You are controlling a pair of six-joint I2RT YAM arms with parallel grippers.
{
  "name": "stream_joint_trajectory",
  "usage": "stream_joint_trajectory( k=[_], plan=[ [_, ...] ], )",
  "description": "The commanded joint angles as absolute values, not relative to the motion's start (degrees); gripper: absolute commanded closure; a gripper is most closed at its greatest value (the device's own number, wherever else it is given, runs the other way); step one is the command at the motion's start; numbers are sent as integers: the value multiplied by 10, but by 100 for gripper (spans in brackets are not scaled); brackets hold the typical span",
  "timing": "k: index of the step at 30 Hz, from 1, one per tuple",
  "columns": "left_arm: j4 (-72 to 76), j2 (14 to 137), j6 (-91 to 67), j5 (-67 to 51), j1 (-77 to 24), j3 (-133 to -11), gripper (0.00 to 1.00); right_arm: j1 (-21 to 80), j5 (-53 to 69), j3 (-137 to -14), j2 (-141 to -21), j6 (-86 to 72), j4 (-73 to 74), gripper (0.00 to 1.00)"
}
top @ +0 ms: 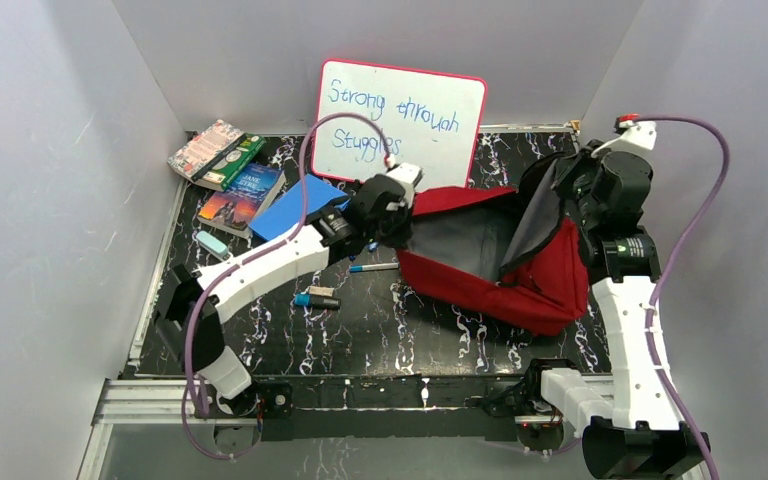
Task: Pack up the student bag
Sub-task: Place the student bag at the center of the board.
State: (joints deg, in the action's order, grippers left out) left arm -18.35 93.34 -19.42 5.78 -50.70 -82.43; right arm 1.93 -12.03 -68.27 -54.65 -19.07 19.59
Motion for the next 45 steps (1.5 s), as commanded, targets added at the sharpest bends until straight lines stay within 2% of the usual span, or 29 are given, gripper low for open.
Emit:
stream_joint_trajectory(
  k=[1,7,13,22,32,36,38,39,41,45],
  plan=[
    [-108,844,-255,146,-497,-718,100,18,20,-654,-554,-187,136,99],
    [-79,787,-291,231,-495,-602,100,18,117,-615,-563,-228,156,100],
    [-72,765,-321,255,-488,-536,100,18,172,-600,-569,-235,176,100],
    [-73,766,-345,227,-454,-505,100,18,181,-562,-549,-248,240,100],
    [-69,764,-336,209,-397,-495,100,18,251,-563,-602,-265,190,100],
    [-73,773,-335,191,-397,-492,100,18,206,-570,-622,-245,248,100],
    [-73,775,-334,179,-396,-491,100,18,173,-555,-621,-234,278,92],
    [-72,775,-334,174,-396,-492,98,18,161,-549,-620,-228,290,89],
    [-71,776,-333,163,-396,-495,85,18,142,-537,-621,-213,310,83],
    [-70,784,-329,148,-396,-507,66,18,112,-528,-630,-192,338,65]
  ],
)
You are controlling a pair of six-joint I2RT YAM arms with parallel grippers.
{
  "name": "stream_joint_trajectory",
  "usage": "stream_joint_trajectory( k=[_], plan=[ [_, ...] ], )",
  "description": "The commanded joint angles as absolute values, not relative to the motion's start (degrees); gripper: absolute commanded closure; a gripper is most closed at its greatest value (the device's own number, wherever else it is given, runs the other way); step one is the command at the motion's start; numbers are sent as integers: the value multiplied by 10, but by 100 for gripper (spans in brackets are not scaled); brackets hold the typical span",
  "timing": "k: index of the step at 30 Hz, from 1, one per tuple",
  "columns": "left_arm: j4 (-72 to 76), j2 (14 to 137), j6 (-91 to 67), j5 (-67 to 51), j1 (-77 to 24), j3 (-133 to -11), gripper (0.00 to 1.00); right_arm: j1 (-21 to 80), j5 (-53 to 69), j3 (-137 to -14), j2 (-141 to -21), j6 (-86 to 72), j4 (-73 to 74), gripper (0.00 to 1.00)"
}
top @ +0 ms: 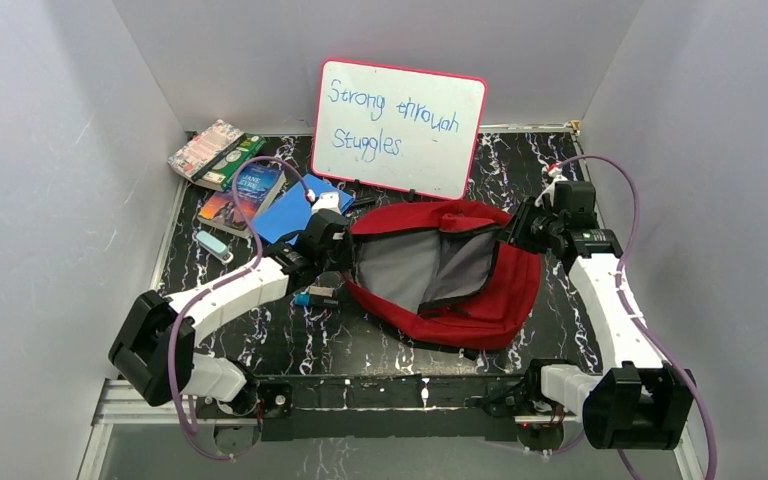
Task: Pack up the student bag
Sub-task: Place the student bag at the center of the board.
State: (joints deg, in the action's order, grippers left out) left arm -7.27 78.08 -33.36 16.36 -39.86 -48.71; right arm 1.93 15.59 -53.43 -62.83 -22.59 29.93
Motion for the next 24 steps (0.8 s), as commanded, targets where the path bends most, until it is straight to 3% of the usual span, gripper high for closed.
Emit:
stream_joint_trajectory(
  k=[1,5,13,24],
  plan=[
    [-73,788,-327,145,-396,-512,62,18,103,-531,-633,-188,345,62],
    [-90,798,-317,137,-396,-543,50,18,74,-567,-632,-176,364,50],
    [-108,758,-265,125,-394,-616,37,18,111,-652,-569,-169,362,42],
    [-149,771,-230,110,-241,-707,35,18,173,-662,-493,-205,281,34]
  ],
)
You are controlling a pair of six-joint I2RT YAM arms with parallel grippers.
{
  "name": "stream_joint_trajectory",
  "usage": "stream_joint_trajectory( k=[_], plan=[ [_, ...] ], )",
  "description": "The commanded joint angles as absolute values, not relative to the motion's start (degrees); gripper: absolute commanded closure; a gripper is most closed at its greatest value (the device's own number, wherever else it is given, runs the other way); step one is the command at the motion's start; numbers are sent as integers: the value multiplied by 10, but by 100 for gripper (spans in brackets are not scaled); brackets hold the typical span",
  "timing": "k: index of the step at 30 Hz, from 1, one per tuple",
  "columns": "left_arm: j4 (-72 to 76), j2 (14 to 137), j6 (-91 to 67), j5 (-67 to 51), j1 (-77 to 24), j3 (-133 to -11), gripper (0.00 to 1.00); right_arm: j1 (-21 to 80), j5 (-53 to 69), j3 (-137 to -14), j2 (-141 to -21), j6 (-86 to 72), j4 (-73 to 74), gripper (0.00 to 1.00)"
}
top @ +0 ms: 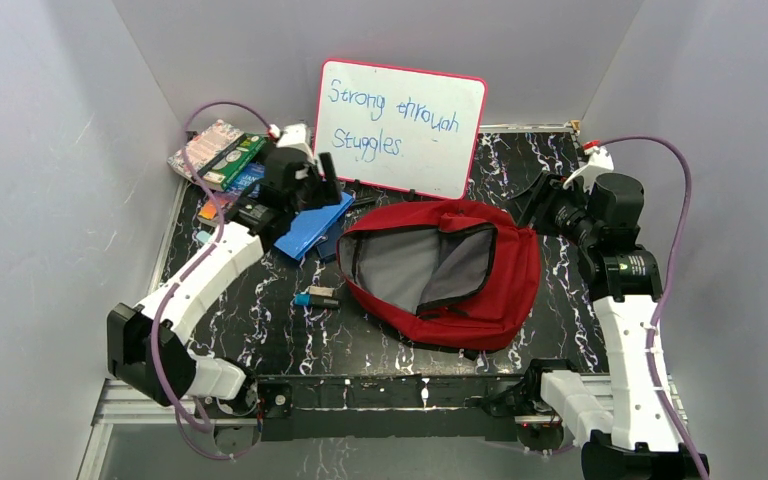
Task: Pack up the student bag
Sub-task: Place the student bag at the center of the board.
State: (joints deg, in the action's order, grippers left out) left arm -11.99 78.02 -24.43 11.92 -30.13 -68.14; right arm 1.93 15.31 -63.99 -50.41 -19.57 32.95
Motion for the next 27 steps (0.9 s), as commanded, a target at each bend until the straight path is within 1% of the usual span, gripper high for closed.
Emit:
stream_joint_trajectory(
  k=[1,5,10,14,17,21,23,25,27],
  plan=[
    [-150,771,-231,108,-220,-710,35,18,176,-660,-490,-205,276,34],
    [-150,795,-228,99,-135,-726,34,18,202,-644,-484,-222,260,34],
    [-137,867,-189,102,-56,-778,34,18,248,-610,-485,-251,238,34],
    [-93,933,-98,138,-40,-821,34,18,261,-590,-488,-253,234,34],
    [-60,986,-29,141,-28,-857,33,18,266,-578,-487,-253,232,34],
    [-57,1060,53,152,-10,-918,34,18,274,-563,-487,-252,230,34],
    [-50,1081,101,166,-5,-930,34,18,272,-556,-487,-251,231,34],
    [-29,1092,122,200,-1,-929,33,18,270,-548,-486,-250,229,34],
    [-39,1100,110,197,34,-935,33,18,268,-539,-486,-248,226,34]
  ],
)
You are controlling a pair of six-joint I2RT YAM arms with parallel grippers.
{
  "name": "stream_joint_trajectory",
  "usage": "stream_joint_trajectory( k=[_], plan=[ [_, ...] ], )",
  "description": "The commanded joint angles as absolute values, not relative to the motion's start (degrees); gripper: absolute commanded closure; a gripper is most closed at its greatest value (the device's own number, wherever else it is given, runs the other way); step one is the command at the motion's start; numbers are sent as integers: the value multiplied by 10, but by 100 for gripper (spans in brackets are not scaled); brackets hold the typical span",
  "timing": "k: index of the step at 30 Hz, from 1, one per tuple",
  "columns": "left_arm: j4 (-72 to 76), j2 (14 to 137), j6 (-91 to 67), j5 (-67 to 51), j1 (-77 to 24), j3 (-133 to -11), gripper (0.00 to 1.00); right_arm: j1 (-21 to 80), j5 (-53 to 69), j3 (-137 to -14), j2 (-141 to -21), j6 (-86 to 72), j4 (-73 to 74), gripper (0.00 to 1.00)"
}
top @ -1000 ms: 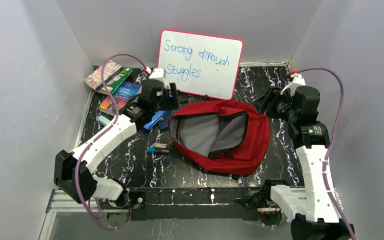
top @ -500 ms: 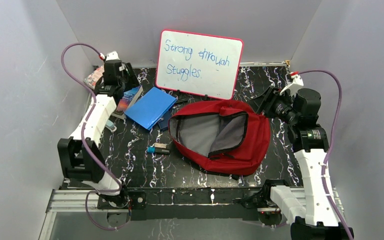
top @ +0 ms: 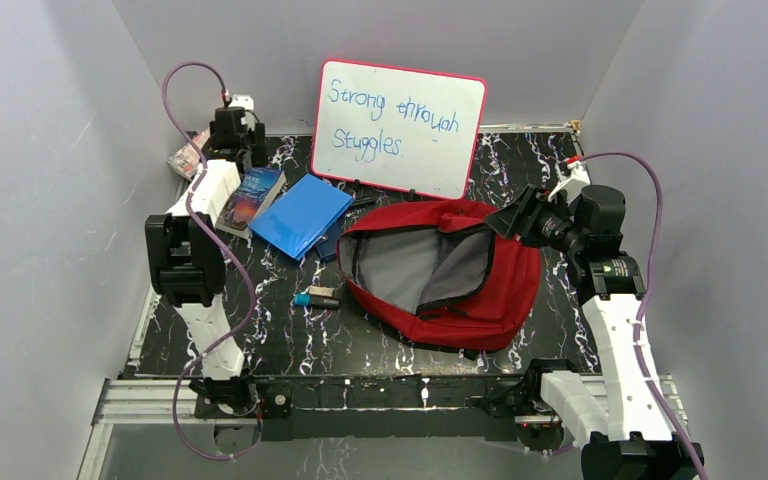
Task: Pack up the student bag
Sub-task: Place the student bag at the center of the board, then pick up the book at the corner of the board.
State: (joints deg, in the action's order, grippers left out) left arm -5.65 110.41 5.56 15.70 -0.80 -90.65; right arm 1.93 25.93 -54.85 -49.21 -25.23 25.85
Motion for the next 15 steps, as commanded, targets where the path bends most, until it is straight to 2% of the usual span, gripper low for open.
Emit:
stream_joint_trajectory(
  k=[1,5,11,15],
  plan=[
    [-45,1101,90,192,49,-938,33,18,267,-535,-485,-247,224,33],
    [-78,1083,-60,167,108,-936,32,18,260,-511,-483,-249,208,33],
    [-23,1020,-212,129,134,-825,29,18,274,-495,-495,-257,202,33],
    [-69,1038,-310,109,176,-843,28,18,270,-493,-490,-256,206,33]
  ],
)
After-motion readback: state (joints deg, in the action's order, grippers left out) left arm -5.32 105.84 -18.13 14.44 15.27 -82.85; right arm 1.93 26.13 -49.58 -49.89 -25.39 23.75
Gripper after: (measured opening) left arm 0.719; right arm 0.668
